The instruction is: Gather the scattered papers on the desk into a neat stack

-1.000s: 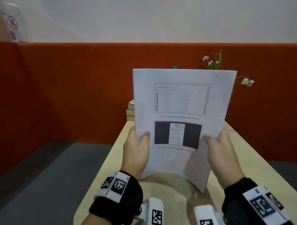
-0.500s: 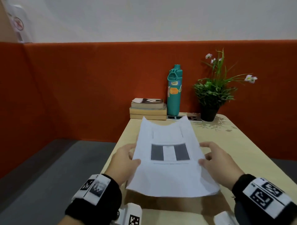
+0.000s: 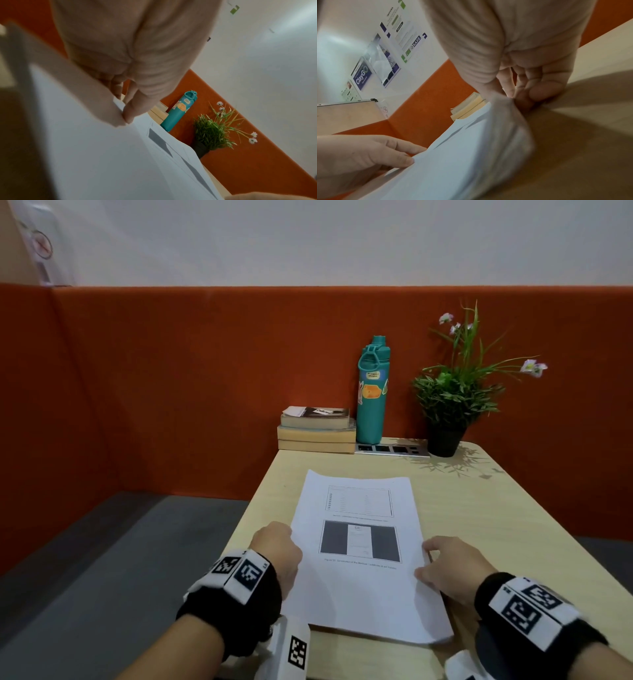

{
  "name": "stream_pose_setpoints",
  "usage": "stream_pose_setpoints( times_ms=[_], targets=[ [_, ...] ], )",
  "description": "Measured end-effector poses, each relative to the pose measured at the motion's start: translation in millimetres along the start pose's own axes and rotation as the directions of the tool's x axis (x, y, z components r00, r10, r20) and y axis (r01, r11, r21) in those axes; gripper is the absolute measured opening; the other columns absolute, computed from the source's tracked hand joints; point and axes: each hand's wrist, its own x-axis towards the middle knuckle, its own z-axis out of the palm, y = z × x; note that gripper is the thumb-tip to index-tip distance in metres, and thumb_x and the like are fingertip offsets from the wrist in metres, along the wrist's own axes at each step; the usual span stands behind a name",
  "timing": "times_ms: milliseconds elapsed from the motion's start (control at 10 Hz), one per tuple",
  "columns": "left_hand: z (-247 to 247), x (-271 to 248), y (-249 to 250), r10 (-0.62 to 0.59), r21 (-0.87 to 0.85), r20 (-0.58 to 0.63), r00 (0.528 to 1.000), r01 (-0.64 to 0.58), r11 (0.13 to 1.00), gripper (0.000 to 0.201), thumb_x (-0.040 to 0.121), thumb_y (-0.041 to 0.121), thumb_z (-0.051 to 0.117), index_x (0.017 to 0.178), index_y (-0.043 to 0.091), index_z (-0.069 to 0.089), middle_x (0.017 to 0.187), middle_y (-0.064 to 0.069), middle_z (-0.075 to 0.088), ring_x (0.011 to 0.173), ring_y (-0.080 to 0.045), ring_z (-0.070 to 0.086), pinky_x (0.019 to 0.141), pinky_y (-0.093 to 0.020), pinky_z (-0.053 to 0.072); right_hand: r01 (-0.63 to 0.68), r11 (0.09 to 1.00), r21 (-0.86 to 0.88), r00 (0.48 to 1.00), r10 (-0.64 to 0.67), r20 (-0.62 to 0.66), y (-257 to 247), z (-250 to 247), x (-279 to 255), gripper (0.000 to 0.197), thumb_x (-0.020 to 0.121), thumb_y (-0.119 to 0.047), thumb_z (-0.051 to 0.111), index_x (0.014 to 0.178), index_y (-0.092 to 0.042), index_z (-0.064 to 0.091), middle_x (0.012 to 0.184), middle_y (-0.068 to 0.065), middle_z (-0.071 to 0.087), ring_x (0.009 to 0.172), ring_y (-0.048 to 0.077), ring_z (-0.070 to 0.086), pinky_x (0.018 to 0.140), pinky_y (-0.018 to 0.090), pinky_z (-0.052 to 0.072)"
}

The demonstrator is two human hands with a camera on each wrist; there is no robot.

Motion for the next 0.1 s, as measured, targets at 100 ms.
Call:
stream_pose_setpoints(
  times_ms=[100],
  targets=[
    [-10.6,-6.8,-1.4,-0.015,0.114,-0.038,0.999,0.020,0.993,0.042,0.088,0.026,0.045,0.124,0.006,0.053,0.136,-0.012,0.045,0.126,-0.034,0.044,0.101,-0.042,0.041,-0.005,0.996,0.089,0.997,0.011,-0.075,6.6,-1.3,-2.6,0.055,0.095,-0.024,0.060,0.146,-0.009,0.044,0.136,0.014,0.058,0.114,0.028,0.058,0.087,0.029,0.046]
  ],
)
